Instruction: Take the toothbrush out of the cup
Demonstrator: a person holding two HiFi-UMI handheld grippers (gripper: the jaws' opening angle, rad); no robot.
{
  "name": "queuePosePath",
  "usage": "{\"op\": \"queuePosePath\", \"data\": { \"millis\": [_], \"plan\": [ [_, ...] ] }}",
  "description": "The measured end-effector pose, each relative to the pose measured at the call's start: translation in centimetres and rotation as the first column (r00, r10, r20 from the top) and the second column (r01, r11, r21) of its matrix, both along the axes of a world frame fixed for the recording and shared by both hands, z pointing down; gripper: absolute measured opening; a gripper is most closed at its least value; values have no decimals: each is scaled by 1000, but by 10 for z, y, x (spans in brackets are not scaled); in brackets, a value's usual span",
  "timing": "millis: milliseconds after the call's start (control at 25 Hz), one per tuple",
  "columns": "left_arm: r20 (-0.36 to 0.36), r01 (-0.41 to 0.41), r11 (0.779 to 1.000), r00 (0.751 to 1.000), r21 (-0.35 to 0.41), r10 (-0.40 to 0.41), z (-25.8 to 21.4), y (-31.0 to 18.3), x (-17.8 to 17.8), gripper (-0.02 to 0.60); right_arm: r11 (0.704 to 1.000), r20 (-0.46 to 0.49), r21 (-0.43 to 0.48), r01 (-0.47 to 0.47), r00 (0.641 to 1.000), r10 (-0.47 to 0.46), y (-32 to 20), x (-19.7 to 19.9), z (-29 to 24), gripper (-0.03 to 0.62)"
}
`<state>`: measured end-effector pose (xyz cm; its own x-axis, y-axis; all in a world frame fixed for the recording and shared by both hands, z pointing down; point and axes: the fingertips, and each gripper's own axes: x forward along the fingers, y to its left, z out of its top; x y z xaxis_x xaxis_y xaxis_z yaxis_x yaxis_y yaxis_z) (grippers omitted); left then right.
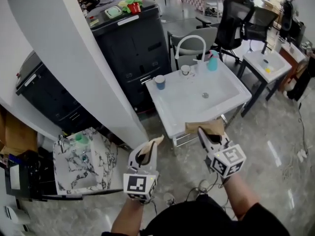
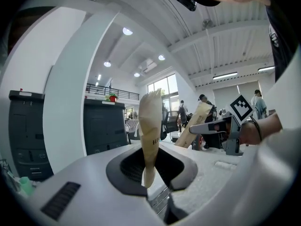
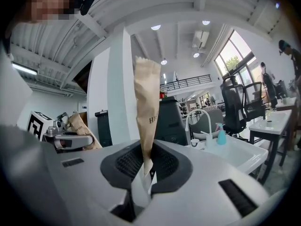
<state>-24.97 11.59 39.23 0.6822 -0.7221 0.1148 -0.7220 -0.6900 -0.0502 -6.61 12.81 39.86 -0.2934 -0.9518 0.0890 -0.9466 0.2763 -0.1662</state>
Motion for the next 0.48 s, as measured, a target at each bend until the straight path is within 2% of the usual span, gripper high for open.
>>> {"op": "queuePosePath", "data": {
  "millis": [480],
  "plan": [
    [-2,-49,999,999,-13,49,9,13,-16,37,999,-6,-31,-45,999,45,25,-17,14,41]
  ]
}}
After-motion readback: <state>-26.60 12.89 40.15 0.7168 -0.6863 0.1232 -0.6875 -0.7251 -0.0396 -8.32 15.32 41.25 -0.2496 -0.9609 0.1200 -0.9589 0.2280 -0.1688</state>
